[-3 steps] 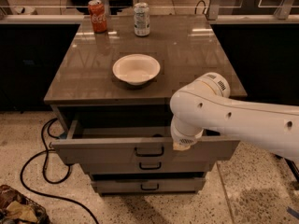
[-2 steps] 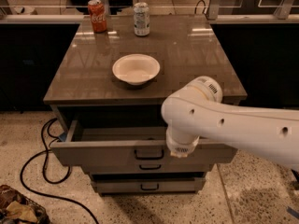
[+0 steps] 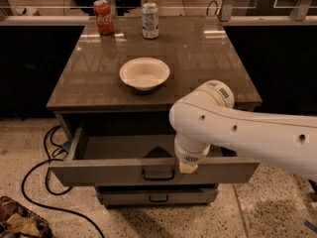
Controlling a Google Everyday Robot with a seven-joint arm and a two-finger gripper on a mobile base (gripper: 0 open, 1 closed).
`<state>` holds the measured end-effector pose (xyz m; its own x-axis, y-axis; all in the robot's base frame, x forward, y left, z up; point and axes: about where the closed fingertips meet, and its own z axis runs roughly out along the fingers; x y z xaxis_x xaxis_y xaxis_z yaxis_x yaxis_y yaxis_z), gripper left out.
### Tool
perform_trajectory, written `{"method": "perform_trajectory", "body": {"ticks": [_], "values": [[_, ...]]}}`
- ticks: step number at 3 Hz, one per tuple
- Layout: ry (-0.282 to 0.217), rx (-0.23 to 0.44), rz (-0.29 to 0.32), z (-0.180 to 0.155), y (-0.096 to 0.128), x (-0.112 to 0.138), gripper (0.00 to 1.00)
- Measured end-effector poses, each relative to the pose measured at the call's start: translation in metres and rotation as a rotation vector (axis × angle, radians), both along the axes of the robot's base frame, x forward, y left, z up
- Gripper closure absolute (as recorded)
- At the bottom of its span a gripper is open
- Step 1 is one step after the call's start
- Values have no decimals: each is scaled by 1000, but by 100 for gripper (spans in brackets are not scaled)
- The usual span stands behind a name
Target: Open top drawer
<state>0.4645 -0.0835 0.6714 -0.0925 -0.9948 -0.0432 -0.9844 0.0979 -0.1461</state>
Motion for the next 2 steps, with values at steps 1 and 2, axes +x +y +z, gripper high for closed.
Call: {"method": "perform_trajectory", "body": {"ticks": [1, 2], "values": [[-2, -1, 0, 1, -1, 0, 83], [-4, -3, 0, 2, -1, -1, 59]]}}
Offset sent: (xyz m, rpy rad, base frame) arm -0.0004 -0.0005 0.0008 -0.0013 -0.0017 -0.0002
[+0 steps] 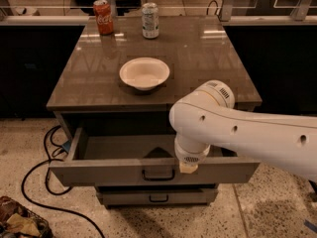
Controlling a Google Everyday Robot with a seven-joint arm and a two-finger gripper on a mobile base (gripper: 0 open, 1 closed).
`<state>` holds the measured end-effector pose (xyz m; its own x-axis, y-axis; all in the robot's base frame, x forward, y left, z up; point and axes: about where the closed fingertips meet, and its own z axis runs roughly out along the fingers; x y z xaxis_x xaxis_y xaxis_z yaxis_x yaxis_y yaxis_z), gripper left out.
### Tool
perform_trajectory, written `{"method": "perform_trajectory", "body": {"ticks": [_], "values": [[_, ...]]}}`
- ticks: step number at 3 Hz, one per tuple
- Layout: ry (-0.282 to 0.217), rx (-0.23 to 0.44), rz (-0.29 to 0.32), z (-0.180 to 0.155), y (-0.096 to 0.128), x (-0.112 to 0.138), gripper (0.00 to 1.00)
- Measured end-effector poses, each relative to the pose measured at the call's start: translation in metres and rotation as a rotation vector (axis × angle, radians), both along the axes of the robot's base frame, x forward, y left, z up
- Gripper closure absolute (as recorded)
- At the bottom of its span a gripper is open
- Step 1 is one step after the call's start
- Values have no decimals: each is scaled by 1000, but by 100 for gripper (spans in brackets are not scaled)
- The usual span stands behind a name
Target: Open top drawer
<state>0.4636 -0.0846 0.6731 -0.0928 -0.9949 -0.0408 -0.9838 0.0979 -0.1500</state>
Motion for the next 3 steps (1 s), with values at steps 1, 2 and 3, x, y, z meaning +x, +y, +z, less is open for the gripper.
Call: {"method": "perform_trajectory", "body": {"ticks": [1, 2, 3], "values": [[-2, -1, 0, 1, -1, 0, 36], [-4, -3, 0, 2, -1, -1, 13], [-5, -4, -1, 2, -2, -1, 0]]}}
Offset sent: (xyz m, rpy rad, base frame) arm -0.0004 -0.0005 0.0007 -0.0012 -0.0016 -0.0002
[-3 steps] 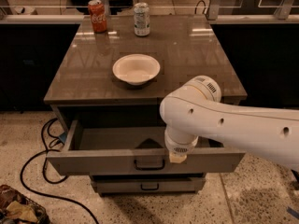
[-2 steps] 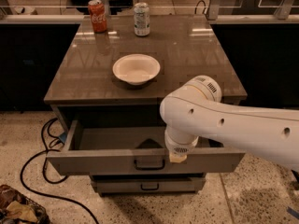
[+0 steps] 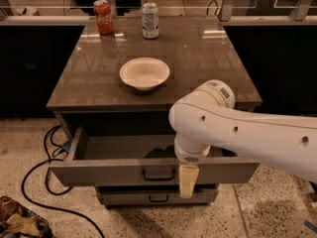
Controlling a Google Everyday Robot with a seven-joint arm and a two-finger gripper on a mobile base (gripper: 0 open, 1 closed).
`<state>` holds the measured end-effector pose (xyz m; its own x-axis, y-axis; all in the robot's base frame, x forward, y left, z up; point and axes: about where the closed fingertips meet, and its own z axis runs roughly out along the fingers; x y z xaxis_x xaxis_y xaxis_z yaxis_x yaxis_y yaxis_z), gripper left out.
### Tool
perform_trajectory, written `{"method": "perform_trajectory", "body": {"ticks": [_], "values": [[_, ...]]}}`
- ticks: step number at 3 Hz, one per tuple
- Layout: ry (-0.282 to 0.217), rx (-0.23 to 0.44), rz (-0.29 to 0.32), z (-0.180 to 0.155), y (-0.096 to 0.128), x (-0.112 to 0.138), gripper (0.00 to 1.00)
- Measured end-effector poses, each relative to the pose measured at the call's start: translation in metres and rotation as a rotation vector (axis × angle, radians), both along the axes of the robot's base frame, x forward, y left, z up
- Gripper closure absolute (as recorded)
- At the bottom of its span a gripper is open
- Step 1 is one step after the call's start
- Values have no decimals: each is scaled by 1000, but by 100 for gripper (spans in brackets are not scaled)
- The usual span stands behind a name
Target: Open top drawer
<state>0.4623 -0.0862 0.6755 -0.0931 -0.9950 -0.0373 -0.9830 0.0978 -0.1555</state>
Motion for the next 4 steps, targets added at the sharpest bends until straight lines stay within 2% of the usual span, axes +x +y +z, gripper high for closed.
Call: {"method": "perform_trajectory", "body": {"ticks": [1, 2, 3, 4], "values": [[0, 0, 0, 0, 0, 0, 0], [-48, -51, -13, 22, -2, -5, 0], [-149, -154, -35, 65, -5, -14, 0], [-204, -203, -49, 88, -6, -18, 0]]}}
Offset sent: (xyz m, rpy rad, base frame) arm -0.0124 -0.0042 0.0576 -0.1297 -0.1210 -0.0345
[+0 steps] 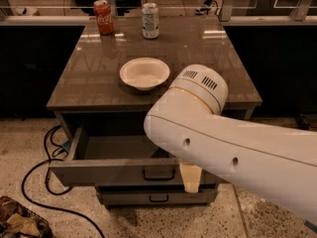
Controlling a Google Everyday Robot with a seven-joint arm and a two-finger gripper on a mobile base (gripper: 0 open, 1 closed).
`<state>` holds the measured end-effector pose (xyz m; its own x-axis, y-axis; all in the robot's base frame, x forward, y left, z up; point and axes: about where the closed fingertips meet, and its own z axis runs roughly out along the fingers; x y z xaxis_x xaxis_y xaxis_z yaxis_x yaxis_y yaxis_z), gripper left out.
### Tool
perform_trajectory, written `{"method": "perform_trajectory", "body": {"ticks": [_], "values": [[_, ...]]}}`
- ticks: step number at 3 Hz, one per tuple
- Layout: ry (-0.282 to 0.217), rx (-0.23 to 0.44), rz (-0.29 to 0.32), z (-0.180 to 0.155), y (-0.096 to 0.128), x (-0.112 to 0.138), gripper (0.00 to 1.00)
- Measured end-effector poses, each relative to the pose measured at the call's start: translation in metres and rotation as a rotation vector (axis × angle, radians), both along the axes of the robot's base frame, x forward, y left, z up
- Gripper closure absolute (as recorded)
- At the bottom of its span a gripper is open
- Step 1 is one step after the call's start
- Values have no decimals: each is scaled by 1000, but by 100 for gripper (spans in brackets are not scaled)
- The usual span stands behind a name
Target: Open top drawer
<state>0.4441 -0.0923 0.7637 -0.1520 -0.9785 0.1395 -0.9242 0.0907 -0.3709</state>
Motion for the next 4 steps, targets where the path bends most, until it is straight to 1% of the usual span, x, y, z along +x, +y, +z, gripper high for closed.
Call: {"method": "perform_trajectory", "body": {"ticks": [1, 4], "values": [[-3, -3, -1, 1, 0, 0, 16], [-1, -5, -1, 0, -1, -1, 85]]}}
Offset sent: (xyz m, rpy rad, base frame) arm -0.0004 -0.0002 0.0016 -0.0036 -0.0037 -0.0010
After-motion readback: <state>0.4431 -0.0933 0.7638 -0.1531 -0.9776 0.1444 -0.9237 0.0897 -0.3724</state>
